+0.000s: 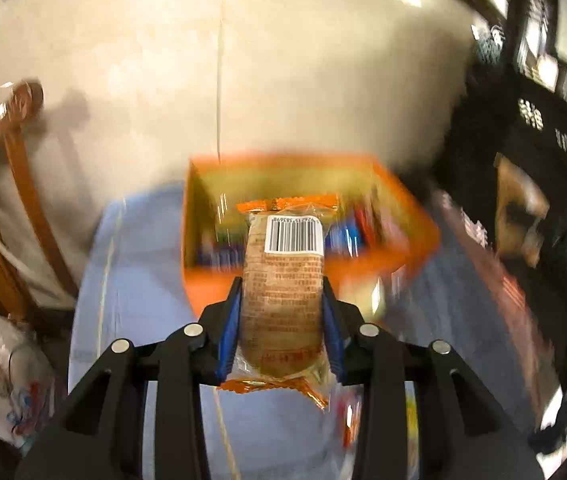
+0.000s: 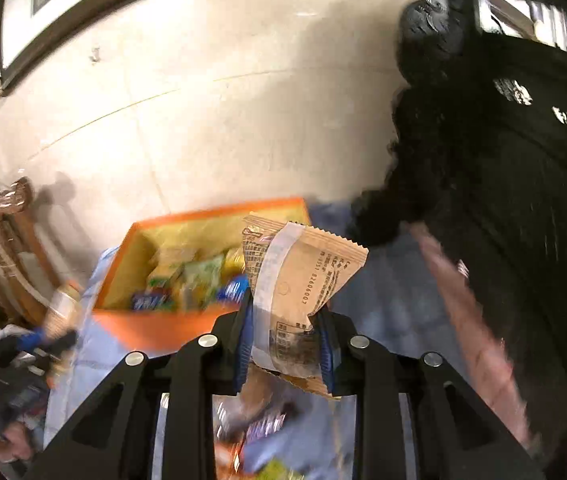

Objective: Organize snacks
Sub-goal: 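Carry both packs over the orange box and open both tools, then grasp the Snickers bar with the right tool while the left grasps the round bread bun pack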

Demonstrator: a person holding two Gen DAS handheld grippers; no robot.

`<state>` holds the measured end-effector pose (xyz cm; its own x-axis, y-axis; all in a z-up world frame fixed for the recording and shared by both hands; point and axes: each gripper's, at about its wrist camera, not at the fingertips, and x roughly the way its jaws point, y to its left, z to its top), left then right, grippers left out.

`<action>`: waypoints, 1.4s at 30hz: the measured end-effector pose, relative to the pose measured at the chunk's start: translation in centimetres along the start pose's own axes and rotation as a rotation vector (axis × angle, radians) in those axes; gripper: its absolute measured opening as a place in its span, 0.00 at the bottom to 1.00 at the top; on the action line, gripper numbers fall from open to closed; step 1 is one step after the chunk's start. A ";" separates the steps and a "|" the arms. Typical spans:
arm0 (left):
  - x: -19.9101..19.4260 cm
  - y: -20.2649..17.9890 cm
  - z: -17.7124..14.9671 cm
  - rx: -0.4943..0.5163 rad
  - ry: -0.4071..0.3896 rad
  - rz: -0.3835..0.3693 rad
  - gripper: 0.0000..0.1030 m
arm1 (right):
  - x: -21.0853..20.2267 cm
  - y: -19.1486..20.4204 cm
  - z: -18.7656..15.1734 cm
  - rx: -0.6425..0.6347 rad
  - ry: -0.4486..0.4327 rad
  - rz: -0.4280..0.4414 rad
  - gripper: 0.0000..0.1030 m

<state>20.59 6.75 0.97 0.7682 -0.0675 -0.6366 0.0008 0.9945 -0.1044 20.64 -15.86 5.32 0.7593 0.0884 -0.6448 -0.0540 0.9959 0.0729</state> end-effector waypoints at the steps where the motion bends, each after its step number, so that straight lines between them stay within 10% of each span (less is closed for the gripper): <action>1: 0.3 0.3 1.2 -0.014 -0.015 0.021 0.34 | 1.8 0.1 1.6 0.008 0.026 0.027 0.27; 7: 2.3 0.9 7.9 -0.009 -0.075 0.073 0.34 | 7.6 1.4 5.9 -0.030 0.036 -0.019 0.27; 10: 3.2 0.7 8.8 0.018 -0.085 0.082 0.34 | 9.6 1.1 6.6 0.047 0.089 0.100 0.32; 11: 3.3 0.5 8.9 0.012 -0.093 0.092 0.46 | 10.0 1.3 6.6 0.047 0.081 0.105 0.46; 12: 3.4 0.6 9.0 0.002 -0.105 0.116 0.93 | 9.9 1.6 6.7 0.034 0.064 0.105 0.97; 18: 3.1 0.3 7.5 0.029 -0.132 0.117 0.96 | 7.4 1.4 7.0 0.019 0.018 0.085 0.97; 24: 1.6 -1.3 -0.1 0.315 -0.099 -0.065 0.96 | 4.6 -0.8 -0.1 0.057 0.186 0.068 0.97; 27: 3.1 -2.7 -5.2 0.578 -0.005 -0.076 0.96 | 5.8 -1.3 -5.8 0.127 0.346 0.071 0.97; 32: 6.0 -3.3 -8.5 0.714 0.074 -0.191 0.95 | 10.7 -2.3 -13.6 0.408 0.646 0.067 0.96; 42: 10.6 -5.5 -10.4 0.916 0.187 -0.389 0.95 | 15.9 -2.5 -14.6 0.577 0.756 0.038 0.96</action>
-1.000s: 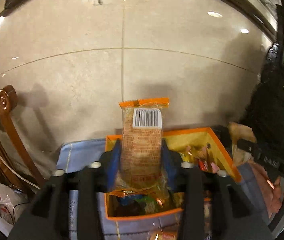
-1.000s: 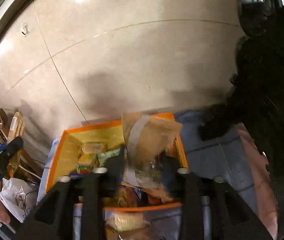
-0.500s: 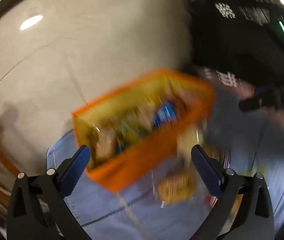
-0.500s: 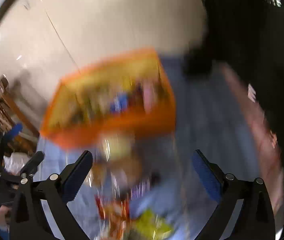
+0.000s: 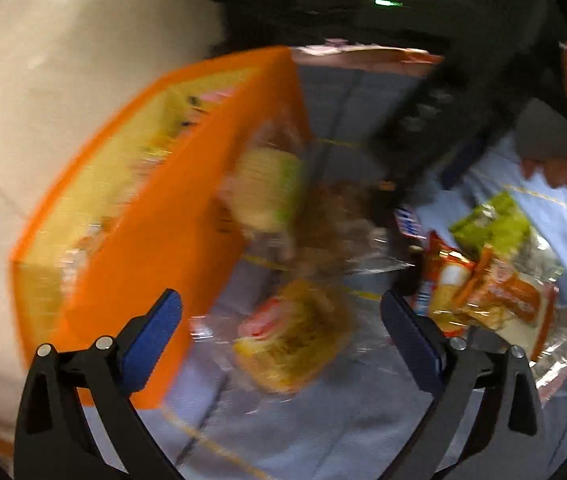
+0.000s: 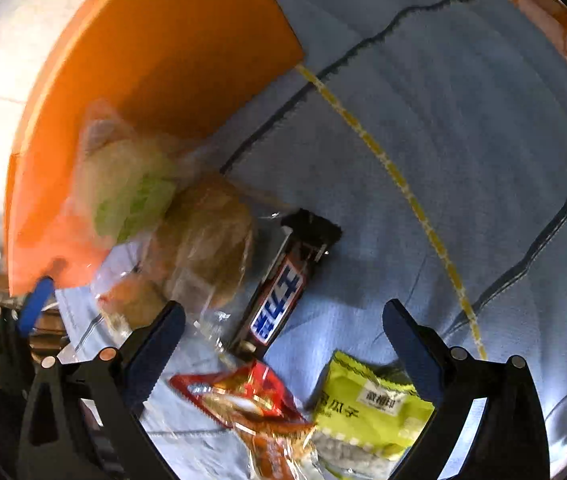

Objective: Organize snacks
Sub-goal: 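Grasp the Snickers bar with the right tool while the left grasps the round bread bun pack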

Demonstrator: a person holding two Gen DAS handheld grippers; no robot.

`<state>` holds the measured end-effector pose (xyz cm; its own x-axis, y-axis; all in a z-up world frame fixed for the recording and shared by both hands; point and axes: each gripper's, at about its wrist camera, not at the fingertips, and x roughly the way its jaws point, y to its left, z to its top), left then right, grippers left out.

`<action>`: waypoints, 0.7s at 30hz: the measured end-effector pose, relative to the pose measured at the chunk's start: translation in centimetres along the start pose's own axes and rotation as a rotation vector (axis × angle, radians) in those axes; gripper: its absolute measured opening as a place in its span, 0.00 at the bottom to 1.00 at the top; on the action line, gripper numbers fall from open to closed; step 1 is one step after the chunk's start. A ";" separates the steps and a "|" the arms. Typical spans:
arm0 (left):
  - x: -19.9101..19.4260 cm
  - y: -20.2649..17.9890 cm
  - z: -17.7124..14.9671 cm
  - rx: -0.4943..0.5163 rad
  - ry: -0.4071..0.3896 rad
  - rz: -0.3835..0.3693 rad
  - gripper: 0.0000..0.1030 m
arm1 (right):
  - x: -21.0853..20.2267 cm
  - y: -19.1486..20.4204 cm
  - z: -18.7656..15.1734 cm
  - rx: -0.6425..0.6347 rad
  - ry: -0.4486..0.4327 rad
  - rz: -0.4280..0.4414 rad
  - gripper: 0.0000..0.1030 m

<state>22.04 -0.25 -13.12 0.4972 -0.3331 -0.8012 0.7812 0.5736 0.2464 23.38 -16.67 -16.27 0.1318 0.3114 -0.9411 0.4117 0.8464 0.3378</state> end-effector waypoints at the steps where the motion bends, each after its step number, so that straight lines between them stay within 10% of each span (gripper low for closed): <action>1: 0.8 -0.3 -0.3 0.025 0.029 -0.033 0.95 | 0.5 0.0 0.2 0.012 0.014 0.008 0.97; 5: 3.0 -0.7 -1.9 0.036 0.118 -0.017 0.95 | 1.1 0.7 0.4 0.011 -0.007 -0.006 0.96; 6: 2.9 -0.5 -2.0 0.006 0.123 -0.029 0.79 | 1.1 1.0 0.3 -0.001 -0.026 -0.012 0.87; 8: 2.9 -0.3 -2.4 -0.114 0.172 -0.087 0.54 | 0.6 1.4 -0.3 -0.035 -0.066 -0.012 0.52; 10: 2.1 -0.7 -2.4 -0.178 0.214 -0.066 0.51 | 0.2 2.1 -1.0 -0.088 -0.031 0.023 0.12; 18: -1.8 -1.9 -2.8 -0.467 0.261 -0.038 0.42 | -0.9 0.4 -1.6 -0.104 -0.064 0.074 0.02; 20: -2.6 -2.1 -3.2 -0.509 0.251 -0.029 0.42 | -0.2 -0.6 -1.0 -0.055 -0.043 0.128 0.09; 21: -2.8 -2.0 -3.4 -0.524 0.249 -0.029 0.42 | -0.1 -0.6 -1.4 -0.035 -0.027 0.128 0.37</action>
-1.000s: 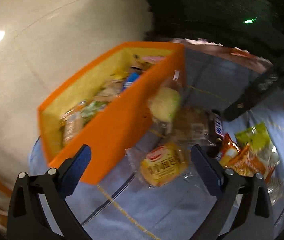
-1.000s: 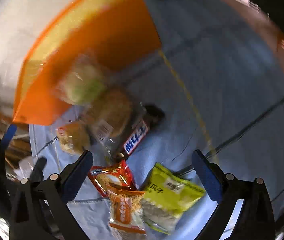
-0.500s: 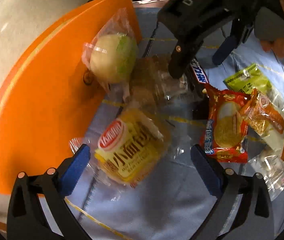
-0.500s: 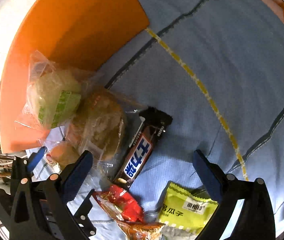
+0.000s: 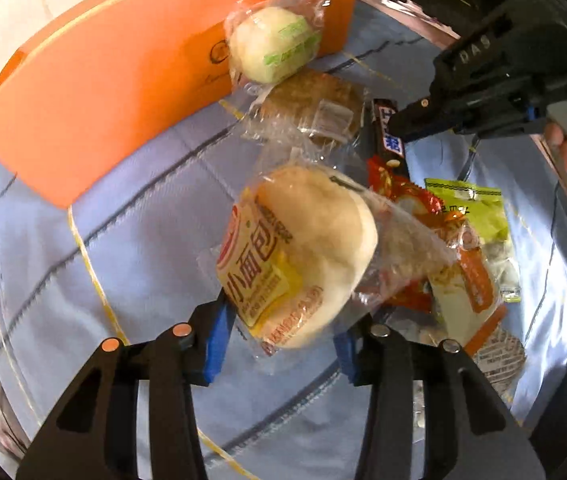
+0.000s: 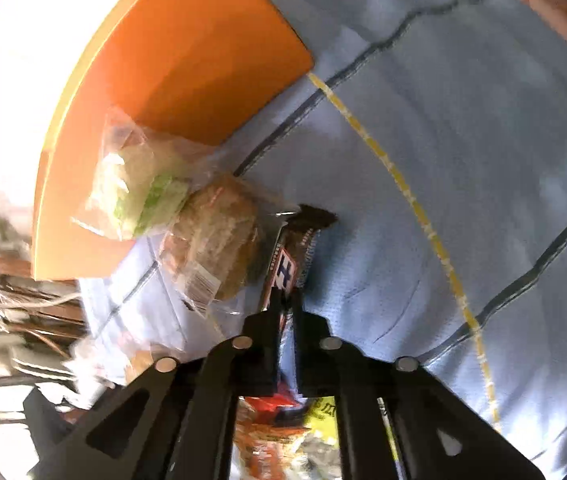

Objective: Organize snacks
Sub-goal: 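Grasp the Snickers bar with the right tool while the left grasps the round bread bun pack, then carry the Snickers bar and bread bun over the orange box and release them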

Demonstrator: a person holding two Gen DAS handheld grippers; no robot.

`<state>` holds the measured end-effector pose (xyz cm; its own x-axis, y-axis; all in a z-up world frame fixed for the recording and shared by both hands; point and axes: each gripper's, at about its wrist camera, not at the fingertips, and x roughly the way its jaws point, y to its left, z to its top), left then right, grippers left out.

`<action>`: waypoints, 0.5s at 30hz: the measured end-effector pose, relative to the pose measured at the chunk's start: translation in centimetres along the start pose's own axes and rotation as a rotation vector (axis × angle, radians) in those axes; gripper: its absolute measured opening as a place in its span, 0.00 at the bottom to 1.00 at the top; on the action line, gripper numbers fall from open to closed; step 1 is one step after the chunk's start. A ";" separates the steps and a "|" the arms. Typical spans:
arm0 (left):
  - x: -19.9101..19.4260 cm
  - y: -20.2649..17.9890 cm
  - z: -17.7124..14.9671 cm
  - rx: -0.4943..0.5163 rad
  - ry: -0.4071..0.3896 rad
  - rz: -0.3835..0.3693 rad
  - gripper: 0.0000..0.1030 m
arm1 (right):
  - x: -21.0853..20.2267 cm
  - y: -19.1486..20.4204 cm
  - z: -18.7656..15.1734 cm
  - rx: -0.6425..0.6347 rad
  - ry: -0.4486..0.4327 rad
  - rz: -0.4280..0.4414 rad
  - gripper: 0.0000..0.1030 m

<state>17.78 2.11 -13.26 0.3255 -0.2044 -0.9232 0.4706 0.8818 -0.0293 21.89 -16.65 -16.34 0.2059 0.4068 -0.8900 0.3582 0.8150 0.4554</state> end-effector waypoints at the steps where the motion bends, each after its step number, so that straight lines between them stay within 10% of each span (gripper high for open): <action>1: -0.3 0.3 -0.3 -0.021 -0.002 -0.010 0.42 | 0.1 0.0 0.0 0.022 0.007 -0.021 0.86; 6: -1.9 1.2 -1.2 0.016 0.014 0.013 0.42 | 1.9 2.9 0.3 -0.071 -0.013 -0.190 0.87; 8: -2.5 1.5 -1.4 0.011 0.018 0.011 0.42 | 2.2 3.5 -0.1 -0.105 -0.023 -0.230 0.60; 9: -2.9 1.6 -1.3 0.007 0.022 0.015 0.42 | 2.1 3.8 -0.4 -0.127 -0.006 -0.208 0.23; 15: -3.9 2.1 -0.5 0.030 0.025 0.028 0.42 | 2.2 2.3 -0.8 -0.087 0.035 -0.172 0.17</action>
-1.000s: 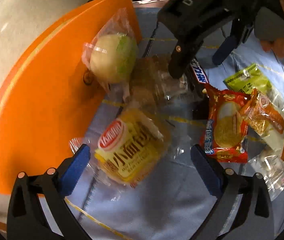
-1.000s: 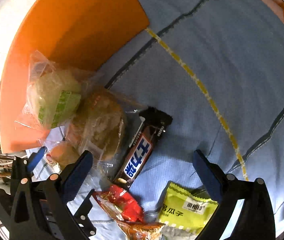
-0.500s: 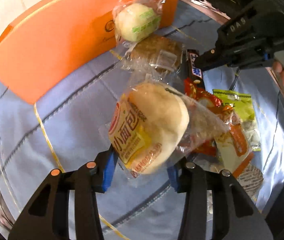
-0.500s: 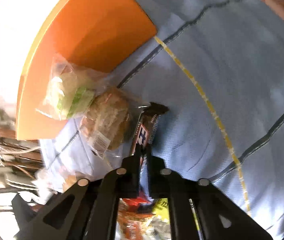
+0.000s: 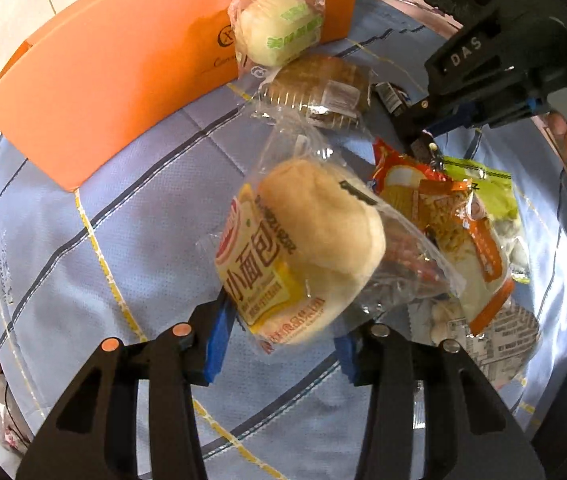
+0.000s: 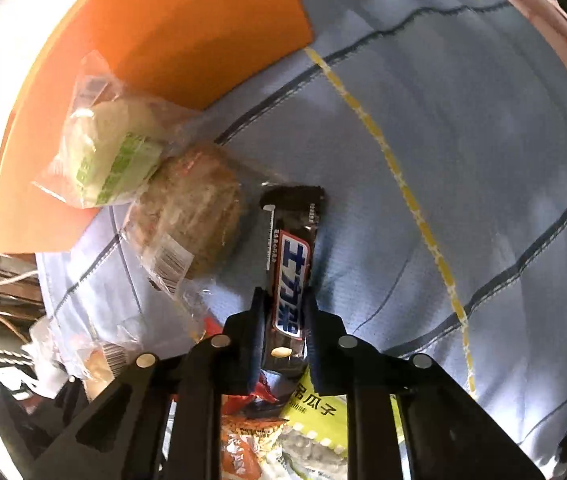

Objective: Organize snacks
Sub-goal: 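Carry the Snickers bar and bread bun over the orange box and release them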

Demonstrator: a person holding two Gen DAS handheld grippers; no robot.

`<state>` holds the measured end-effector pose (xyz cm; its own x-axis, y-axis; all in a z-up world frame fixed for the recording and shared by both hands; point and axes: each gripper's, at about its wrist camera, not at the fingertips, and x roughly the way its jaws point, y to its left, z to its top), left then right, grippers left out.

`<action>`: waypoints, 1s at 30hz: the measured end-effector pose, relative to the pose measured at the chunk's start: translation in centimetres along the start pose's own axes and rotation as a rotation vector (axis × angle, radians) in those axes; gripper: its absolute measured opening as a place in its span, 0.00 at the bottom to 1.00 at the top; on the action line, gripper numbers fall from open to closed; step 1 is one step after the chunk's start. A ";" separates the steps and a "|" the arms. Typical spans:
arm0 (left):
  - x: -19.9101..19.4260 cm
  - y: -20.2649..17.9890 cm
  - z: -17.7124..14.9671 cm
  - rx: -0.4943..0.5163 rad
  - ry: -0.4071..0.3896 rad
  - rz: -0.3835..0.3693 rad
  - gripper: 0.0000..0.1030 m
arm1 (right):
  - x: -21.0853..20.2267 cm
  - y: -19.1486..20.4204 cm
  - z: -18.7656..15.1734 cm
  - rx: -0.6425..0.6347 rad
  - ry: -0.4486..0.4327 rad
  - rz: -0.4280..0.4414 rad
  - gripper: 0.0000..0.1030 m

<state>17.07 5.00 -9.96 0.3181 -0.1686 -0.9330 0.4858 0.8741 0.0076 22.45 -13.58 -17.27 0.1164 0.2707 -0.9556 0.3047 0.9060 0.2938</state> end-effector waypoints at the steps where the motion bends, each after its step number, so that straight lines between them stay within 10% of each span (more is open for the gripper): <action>1: -0.3 0.3 0.1 -0.004 0.003 0.000 0.42 | -0.1 -0.1 -0.1 -0.011 -0.002 -0.007 0.17; 13: -6.5 4.8 0.9 -0.410 -0.200 0.105 0.31 | -8.9 -0.6 -2.7 -0.208 -0.305 -0.035 0.17; 19: -4.4 3.9 0.6 -0.382 -0.213 0.096 0.29 | -15.7 -1.4 -2.5 -0.358 -0.415 -0.015 0.10; 22: -1.3 4.2 -0.8 -0.432 -0.216 0.140 0.92 | -16.4 -2.1 -2.8 -0.355 -0.427 0.018 0.02; 26: 1.6 5.0 -0.9 -0.404 -0.175 0.066 0.88 | -14.8 -2.9 -2.2 -0.320 -0.378 0.065 0.03; 27: 1.9 4.7 -0.8 -0.389 -0.167 0.057 0.77 | -14.1 -3.4 -1.9 -0.311 -0.359 0.038 0.08; 29: 2.4 4.0 -0.5 -0.343 -0.156 0.061 0.70 | -12.9 -4.5 -1.9 -0.278 -0.354 -0.013 0.83; 30: 2.7 3.5 -0.4 -0.319 -0.155 0.061 0.63 | -12.4 -5.0 -2.0 -0.268 -0.352 -0.020 0.95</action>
<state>19.29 7.84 -12.58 0.4705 -0.1578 -0.8682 0.1916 0.9787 -0.0741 17.58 -20.86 -6.93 0.4417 0.1673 -0.8814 0.0601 0.9747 0.2151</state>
